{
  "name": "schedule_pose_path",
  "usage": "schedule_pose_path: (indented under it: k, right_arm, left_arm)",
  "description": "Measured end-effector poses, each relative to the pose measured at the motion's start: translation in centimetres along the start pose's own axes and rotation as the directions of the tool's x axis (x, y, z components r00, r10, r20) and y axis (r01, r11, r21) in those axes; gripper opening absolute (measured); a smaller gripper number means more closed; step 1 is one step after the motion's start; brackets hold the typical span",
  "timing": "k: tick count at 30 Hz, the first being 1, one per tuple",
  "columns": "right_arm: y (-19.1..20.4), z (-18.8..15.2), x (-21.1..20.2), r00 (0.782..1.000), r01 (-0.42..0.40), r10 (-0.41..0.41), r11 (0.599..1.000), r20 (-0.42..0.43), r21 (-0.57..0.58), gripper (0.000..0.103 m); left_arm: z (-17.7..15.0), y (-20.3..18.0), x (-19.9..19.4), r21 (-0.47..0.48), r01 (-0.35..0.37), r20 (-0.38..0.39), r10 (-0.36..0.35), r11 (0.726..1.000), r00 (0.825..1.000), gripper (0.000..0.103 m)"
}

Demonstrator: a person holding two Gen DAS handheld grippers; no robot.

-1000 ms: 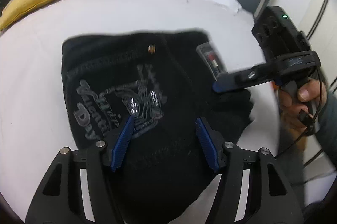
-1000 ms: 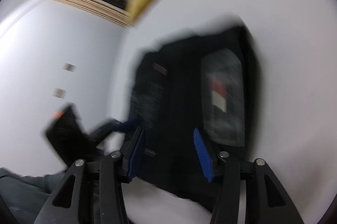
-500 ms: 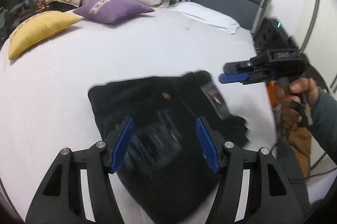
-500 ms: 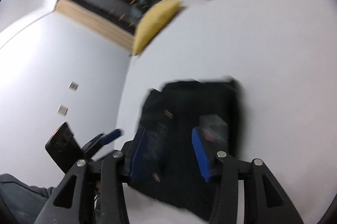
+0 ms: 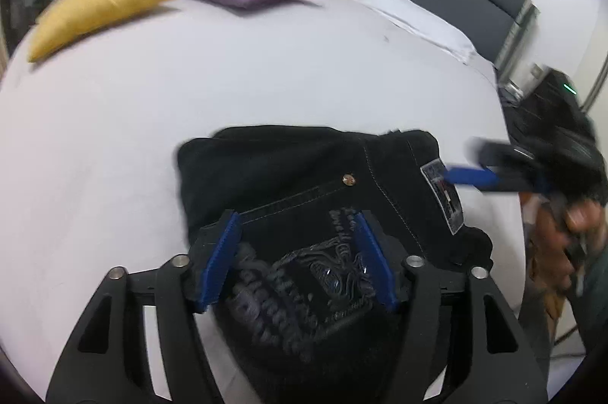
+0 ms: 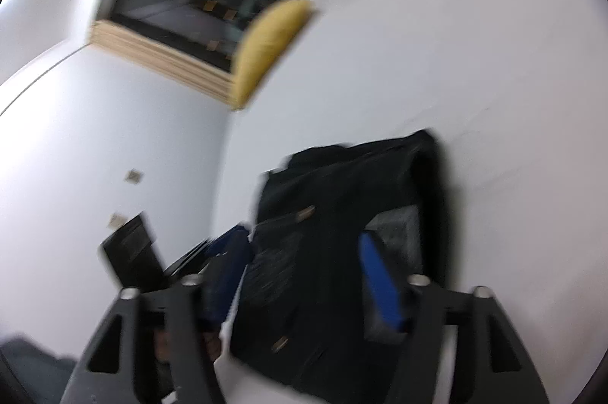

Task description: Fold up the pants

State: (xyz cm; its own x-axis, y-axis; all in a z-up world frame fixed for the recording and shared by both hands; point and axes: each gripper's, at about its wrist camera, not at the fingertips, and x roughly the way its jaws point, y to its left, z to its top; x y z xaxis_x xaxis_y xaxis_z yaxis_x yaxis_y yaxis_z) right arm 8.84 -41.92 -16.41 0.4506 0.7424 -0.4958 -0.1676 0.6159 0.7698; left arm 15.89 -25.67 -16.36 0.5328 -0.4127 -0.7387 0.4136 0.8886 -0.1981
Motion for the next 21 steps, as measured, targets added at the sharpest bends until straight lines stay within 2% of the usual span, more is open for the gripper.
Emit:
schedule_pose_path:
  k: [1,2,3,4,5,6,7,9,11,14,17,18,21]
  right_arm:
    - [0.5,-1.0,0.0,1.000,-0.017,0.017,1.000,-0.019,-0.017,0.070]
    - [0.5,-2.0,0.3,0.999,-0.014,0.013,1.000,-0.046,-0.025,0.073]
    - [0.1,-3.2,1.2,0.996,0.027,-0.029,0.999,-0.084,-0.027,0.074]
    - [-1.0,-4.4,2.1,0.988,0.091,-0.092,0.996,-0.122,-0.010,0.071]
    - [-1.8,-5.2,2.3,0.988,0.104,-0.102,0.995,-0.117,0.007,0.059]
    - [-2.4,-5.6,1.6,0.993,0.095,-0.093,0.995,-0.072,0.025,0.051]
    - [-2.8,-5.7,1.0,0.994,0.094,-0.091,0.994,-0.054,0.054,0.051]
    - [-2.8,-5.9,-0.4,0.993,0.116,-0.115,0.990,-0.018,0.083,0.054]
    - [-2.4,-6.0,-1.2,0.990,0.143,-0.143,0.987,-0.011,0.068,0.056]
    - [-1.7,-5.7,-2.7,0.980,0.196,-0.197,0.978,0.002,0.065,0.060]
    - [-1.7,-5.0,-4.6,0.980,0.188,-0.191,0.980,0.048,0.059,0.064]
    - [-1.6,-4.5,-4.7,0.978,0.201,-0.204,0.978,0.054,0.055,0.068]
    - [-1.8,-3.3,-3.1,0.971,0.236,-0.238,0.970,0.035,0.052,0.069]
  left_arm:
    - [-0.5,0.1,0.0,-0.015,-0.021,-0.010,0.021,1.000,1.000,0.079]
    - [-1.0,0.1,0.2,-0.016,-0.020,-0.019,0.020,1.000,1.000,0.079]
    - [-1.8,-0.2,0.8,-0.005,-0.018,-0.048,0.018,1.000,0.999,0.080]
    - [-3.0,-0.6,2.3,0.028,-0.062,-0.100,0.064,0.998,0.993,0.081]
    - [-3.6,-0.9,2.8,0.050,-0.089,-0.109,0.094,0.995,0.990,0.083]
    - [-4.2,-1.2,2.8,0.065,-0.119,-0.087,0.124,0.991,0.988,0.084]
    - [-4.3,-1.3,2.7,0.054,-0.126,-0.091,0.131,0.991,0.987,0.086]
    - [-4.2,-0.9,2.5,0.019,-0.125,-0.116,0.126,0.992,0.985,0.088]
    - [-4.5,-0.5,2.3,0.004,-0.120,-0.144,0.119,0.993,0.982,0.092]
    - [-4.8,-0.4,1.8,-0.016,-0.116,-0.161,0.112,0.993,0.981,0.092]
    - [-5.4,0.1,0.0,-0.040,-0.108,-0.172,0.100,0.993,0.980,0.092]
    - [-5.5,0.2,-0.5,-0.037,-0.119,-0.171,0.111,0.992,0.979,0.092]
    - [-5.8,1.3,-1.8,-0.054,-0.159,-0.171,0.148,0.986,0.974,0.092]
